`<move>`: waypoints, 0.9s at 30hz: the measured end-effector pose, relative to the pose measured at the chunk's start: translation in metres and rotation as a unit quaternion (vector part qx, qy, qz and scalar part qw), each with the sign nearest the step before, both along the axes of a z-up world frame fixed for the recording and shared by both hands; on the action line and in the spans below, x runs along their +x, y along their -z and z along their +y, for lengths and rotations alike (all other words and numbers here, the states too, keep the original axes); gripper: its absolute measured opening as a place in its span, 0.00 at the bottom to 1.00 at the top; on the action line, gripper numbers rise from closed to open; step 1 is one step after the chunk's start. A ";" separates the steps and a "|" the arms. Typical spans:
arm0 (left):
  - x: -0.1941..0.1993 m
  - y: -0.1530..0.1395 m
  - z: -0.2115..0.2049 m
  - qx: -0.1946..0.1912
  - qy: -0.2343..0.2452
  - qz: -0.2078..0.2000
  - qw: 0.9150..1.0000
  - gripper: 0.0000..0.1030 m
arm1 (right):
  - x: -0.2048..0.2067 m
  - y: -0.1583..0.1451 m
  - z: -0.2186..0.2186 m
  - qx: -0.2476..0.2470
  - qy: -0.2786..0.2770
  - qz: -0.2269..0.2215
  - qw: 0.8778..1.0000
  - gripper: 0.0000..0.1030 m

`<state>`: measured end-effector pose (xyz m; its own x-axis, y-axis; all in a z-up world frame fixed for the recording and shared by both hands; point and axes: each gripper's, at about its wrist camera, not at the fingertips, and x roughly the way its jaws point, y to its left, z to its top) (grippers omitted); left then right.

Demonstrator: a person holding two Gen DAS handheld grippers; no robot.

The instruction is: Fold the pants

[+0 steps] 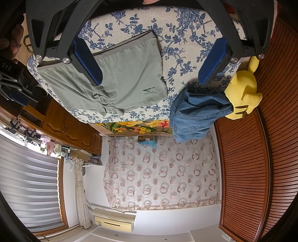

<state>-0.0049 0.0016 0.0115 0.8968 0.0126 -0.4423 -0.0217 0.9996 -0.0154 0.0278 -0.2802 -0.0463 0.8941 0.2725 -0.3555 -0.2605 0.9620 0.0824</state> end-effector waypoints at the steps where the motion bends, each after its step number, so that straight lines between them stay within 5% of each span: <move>1: 0.000 0.000 0.000 0.000 0.000 0.000 1.000 1.00 | 0.001 0.001 0.001 0.000 0.000 0.000 1.000 0.90; 27: -0.002 -0.006 -0.003 0.001 0.001 -0.001 1.000 1.00 | 0.001 0.000 0.001 -0.001 0.000 0.000 1.000 0.90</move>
